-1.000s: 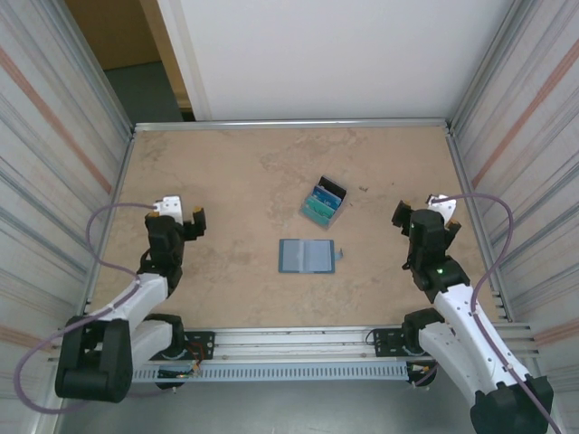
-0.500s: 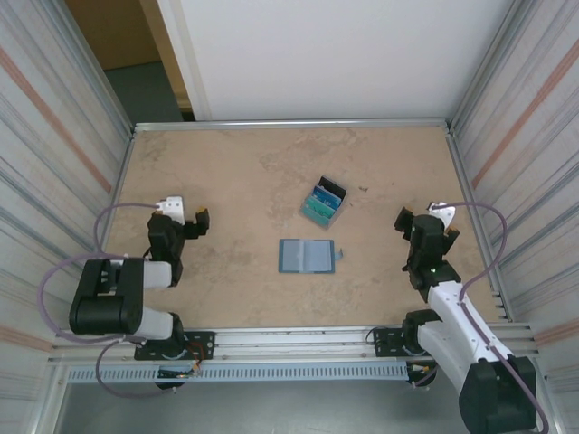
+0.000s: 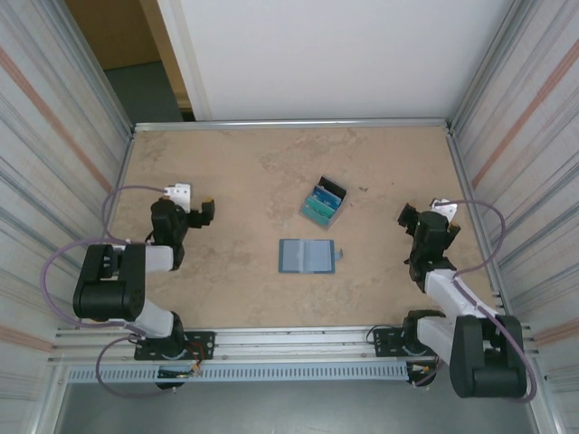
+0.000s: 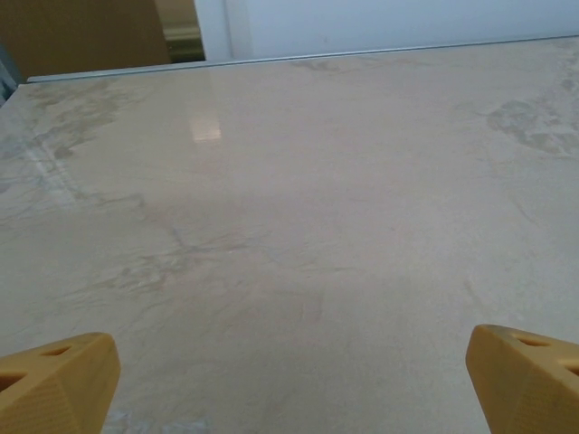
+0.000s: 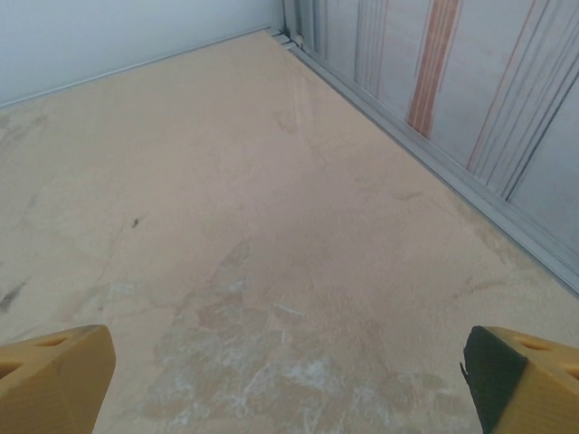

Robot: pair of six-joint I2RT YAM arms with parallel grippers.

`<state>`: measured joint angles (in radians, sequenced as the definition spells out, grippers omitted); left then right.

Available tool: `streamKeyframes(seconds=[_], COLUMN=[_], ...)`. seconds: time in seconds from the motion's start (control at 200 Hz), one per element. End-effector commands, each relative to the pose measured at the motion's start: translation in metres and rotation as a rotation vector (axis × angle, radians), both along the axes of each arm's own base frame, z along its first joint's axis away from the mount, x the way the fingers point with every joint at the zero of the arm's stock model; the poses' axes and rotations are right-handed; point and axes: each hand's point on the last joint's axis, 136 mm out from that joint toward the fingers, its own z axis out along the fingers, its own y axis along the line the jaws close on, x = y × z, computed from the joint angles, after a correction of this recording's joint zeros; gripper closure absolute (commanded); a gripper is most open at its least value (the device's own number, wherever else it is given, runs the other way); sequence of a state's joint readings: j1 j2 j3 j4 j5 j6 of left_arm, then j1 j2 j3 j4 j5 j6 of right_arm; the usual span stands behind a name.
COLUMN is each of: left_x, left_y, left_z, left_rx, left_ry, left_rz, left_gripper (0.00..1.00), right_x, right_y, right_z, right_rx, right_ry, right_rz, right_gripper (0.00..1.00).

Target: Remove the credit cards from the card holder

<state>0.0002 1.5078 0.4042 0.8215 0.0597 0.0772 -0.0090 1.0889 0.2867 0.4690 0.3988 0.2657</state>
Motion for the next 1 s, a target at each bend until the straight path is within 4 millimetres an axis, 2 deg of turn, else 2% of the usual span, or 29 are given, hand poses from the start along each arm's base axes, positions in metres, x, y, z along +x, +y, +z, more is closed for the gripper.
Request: streamKeyframes(seconds=[0.0, 0.386, 0.611, 0.787, 0.937, 0.992], left_x=[-0.001, -0.001, -0.001, -0.001, -0.001, -0.001], left_y=[-0.003, -0.003, -0.003, -0.003, -0.003, -0.003], left_z=[-0.006, -0.006, -0.006, -0.006, -0.005, -0.006], left_rx=[-0.015, -0.011, -0.012, -0.011, -0.01, -0.01], left_ry=[0.031, 0.03, 0.03, 0.03, 0.027, 0.03], left_rz=[-0.009, -0.009, -0.009, -0.008, -0.007, -0.007], left_gripper=[0.01, 0.01, 0.01, 0.01, 0.01, 0.01], right_x=[0.017, 0.046, 0.055, 0.064, 0.063, 0.066], right_y=[0.002, 0.012, 0.017, 0.031, 0.033, 0.043], right_z=[0.013, -0.014, -0.019, -0.033, -0.032, -0.036], right_rx=[-0.036, -0.046, -0.031, -0.023, -0.023, -0.004], right_ry=[-0.074, -0.069, -0.019, 0.001, -0.027, 0.01], right_rz=[0.037, 0.113, 0.147, 0.243, 0.269, 0.336], right_gripper=[0.01, 0.01, 0.01, 0.01, 0.01, 0.01])
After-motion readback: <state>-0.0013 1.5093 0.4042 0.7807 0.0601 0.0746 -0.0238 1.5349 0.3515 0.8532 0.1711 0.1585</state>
